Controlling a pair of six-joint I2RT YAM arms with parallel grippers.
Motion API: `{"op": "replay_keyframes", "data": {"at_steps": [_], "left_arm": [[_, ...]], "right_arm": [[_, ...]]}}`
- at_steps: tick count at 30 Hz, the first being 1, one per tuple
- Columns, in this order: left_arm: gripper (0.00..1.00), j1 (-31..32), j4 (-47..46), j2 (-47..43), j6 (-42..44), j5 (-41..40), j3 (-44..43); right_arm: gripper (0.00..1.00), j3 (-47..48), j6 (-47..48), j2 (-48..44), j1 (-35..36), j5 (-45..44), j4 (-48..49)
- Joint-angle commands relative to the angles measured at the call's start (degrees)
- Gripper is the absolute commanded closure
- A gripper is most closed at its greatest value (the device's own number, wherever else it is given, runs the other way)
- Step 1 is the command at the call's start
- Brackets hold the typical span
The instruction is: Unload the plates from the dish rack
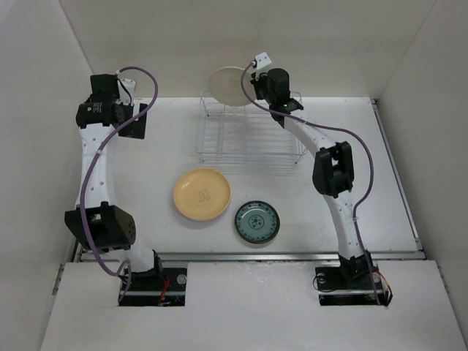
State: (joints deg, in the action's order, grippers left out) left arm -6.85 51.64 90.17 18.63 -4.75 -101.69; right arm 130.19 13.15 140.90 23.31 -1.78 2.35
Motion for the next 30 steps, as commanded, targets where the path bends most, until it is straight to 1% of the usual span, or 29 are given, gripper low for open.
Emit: {"op": "replay_keyframes", "data": {"at_steps": [1,5,8,10,11,14,15,16,17,18,19,20,21,22,23,24,25,26,28,30], "left_arm": [[0.00,-0.1,-0.5,-3.5,-1.1,2.0,1.1],[0.00,-0.1,-0.5,-4.0,-2.2,3.2,1.6],[0.00,-0.1,-0.5,-4.6,-2.7,3.8,2.2],[0.00,-0.1,-0.5,-4.6,-3.2,3.8,3.6],[0.00,-0.1,-0.5,-4.6,-3.3,3.2,3.6],[0.00,-0.1,0.0,-4.6,-3.8,1.9,4.8],[0.00,-0.1,0.0,-4.6,-4.6,1.9,4.8],[0.00,-0.1,0.0,-5.1,-5.1,1.2,5.5],[0.00,-0.1,0.0,-5.1,-5.6,1.2,6.2],[0.00,-0.1,0.0,-5.7,-6.7,1.8,6.2],[0.00,-0.1,0.7,-5.7,-8.5,2.4,6.2],[0.00,-0.1,1.2,-5.7,-9.3,2.9,5.7],[0.00,-0.1,1.7,-6.4,-10.0,2.9,5.7],[0.00,-0.1,1.7,-6.4,-10.0,2.9,5.7],[0.00,-0.1,1.7,-7.0,-10.5,2.9,5.7],[0.00,-0.1,1.2,-7.8,-10.5,3.5,6.9],[0.00,-0.1,1.2,-8.3,-10.5,3.5,7.5],[0.00,-0.1,0.2,-9.4,-10.0,3.5,8.1],[0.00,-0.1,-1.2,-10.2,-10.0,3.5,9.7],[0.00,-0.1,-1.2,-10.2,-10.0,3.5,10.5]], "right_arm": [[1.00,0.4,-0.8,-9.5,0.5,0.6,6.3],[1.00,-2.3,-0.8,-13.5,1.6,0.0,6.3],[1.00,-4.1,-1.6,-16.7,2.8,-2.2,5.2],[1.00,-4.1,-3.5,-19.3,3.4,-1.7,0.2],[1.00,-2.8,-4.2,-20.0,3.9,1.1,-5.8],[1.00,-2.1,-4.7,-22.6,5.2,10.0,-18.0],[1.00,-2.7,-4.7,-23.5,6.1,15.3,-21.6],[1.00,-7.2,-4.7,-26.4,6.7,17.4,-25.3],[1.00,-11.3,-6.0,-28.6,7.4,19.0,-25.4],[1.00,-16.1,-6.6,-31.3,8.2,19.9,-23.7],[1.00,-24.5,-7.3,-33.7,10.5,19.9,-20.7],[1.00,-27.6,-8.1,-37.9,11.7,19.0,-19.8],[1.00,-29.7,-9.9,-39.1,12.7,19.0,-19.8],[1.00,-30.9,-11.1,-39.7,14.4,19.0,-20.4],[1.00,-31.4,-12.3,-39.7,14.9,19.7,-23.1],[1.00,-30.9,-15.6,-38.8,14.9,20.2,-24.9],[1.00,-30.2,-16.9,-37.7,14.9,21.3,-26.9],[1.00,-28.5,-17.9,-36.5,15.5,23.4,-31.1],[1.00,-27.9,-21.3,-33.2,16.2,23.9,-33.5],[1.00,-27.9,-23.4,-31.2,17.6,23.1,-33.6]]}}
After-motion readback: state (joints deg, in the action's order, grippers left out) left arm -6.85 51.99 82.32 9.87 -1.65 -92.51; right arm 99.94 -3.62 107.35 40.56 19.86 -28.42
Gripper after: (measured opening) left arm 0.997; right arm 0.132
